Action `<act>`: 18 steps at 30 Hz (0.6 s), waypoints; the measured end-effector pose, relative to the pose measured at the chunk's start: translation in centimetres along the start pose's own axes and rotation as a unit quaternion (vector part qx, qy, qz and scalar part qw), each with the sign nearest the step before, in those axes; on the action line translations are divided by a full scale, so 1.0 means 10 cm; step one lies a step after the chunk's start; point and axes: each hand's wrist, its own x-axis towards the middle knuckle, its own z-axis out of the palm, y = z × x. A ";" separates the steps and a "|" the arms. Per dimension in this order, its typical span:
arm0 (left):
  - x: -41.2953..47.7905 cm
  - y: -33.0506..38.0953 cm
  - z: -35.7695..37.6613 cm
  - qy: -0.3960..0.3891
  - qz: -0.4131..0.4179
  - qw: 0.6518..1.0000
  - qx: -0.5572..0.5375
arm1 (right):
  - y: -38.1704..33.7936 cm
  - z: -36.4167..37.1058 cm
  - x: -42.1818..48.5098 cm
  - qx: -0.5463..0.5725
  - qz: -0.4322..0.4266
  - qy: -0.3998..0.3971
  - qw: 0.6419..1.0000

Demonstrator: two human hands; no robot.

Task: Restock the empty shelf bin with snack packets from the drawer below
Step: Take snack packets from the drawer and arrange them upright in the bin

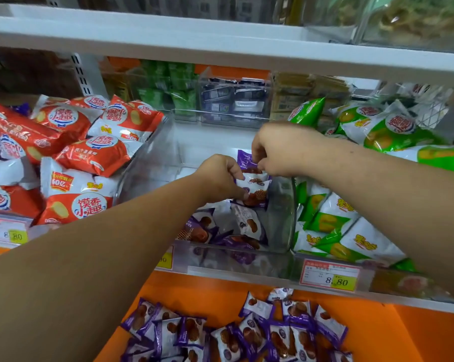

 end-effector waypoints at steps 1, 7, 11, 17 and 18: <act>0.00 0.01 0.02 0.001 -0.004 1.000 -0.003 | 0.01 -0.02 -0.01 0.007 0.002 -0.001 1.000; -0.09 0.07 -0.01 -0.020 -0.030 0.999 -0.009 | -0.06 -0.05 -0.14 0.046 0.010 0.005 0.999; -0.23 0.08 -0.33 -0.001 -0.026 0.997 0.067 | -0.24 -0.10 -0.26 0.090 0.012 0.014 0.996; -0.83 0.12 -0.66 -0.085 -0.041 0.966 0.239 | -0.74 0.01 -0.49 0.115 -0.013 -0.131 0.985; -0.92 0.13 -0.65 -0.093 -0.051 0.965 0.238 | -0.80 0.08 -0.50 0.103 -0.005 -0.160 0.982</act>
